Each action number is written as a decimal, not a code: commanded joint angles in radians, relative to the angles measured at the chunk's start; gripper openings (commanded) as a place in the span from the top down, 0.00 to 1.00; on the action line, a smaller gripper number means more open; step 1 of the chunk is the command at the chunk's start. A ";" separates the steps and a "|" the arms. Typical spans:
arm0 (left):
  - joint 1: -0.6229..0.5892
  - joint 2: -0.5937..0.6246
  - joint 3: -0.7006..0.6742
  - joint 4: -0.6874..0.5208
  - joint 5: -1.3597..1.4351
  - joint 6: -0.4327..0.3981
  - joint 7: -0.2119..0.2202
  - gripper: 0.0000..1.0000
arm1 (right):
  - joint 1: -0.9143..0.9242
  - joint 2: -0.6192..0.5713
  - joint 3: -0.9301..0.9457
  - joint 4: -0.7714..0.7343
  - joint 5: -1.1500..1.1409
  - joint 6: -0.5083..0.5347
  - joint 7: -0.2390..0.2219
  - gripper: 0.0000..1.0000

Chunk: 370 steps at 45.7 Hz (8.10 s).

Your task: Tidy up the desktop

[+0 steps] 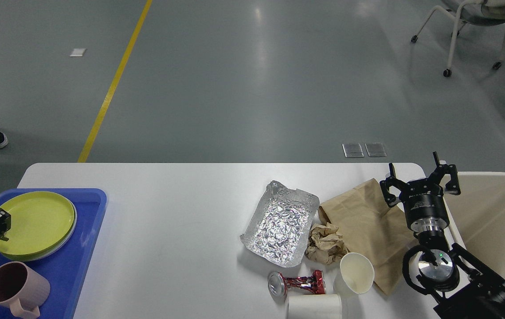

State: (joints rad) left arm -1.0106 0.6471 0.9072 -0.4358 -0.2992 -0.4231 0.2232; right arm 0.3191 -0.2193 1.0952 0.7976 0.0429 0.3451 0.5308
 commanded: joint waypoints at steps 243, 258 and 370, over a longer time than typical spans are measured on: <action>0.791 -0.437 -2.237 -0.385 0.319 -0.237 -0.393 0.04 | -0.005 -0.003 0.021 0.009 0.000 0.060 0.008 0.00; 0.793 -0.437 -2.237 -0.385 0.319 -0.237 -0.393 0.04 | -0.038 -0.022 0.041 -0.001 0.000 0.086 -0.011 0.00; 0.793 -0.437 -2.236 -0.385 0.319 -0.237 -0.393 0.04 | 2.223 -0.011 -2.387 0.759 -0.002 0.477 -0.701 0.00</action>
State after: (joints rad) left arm -0.2187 0.2101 -1.3284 -0.8207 0.0199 -0.6596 -0.1702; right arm 2.4456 -0.2693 -1.2965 1.4382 0.0419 0.8183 -0.0922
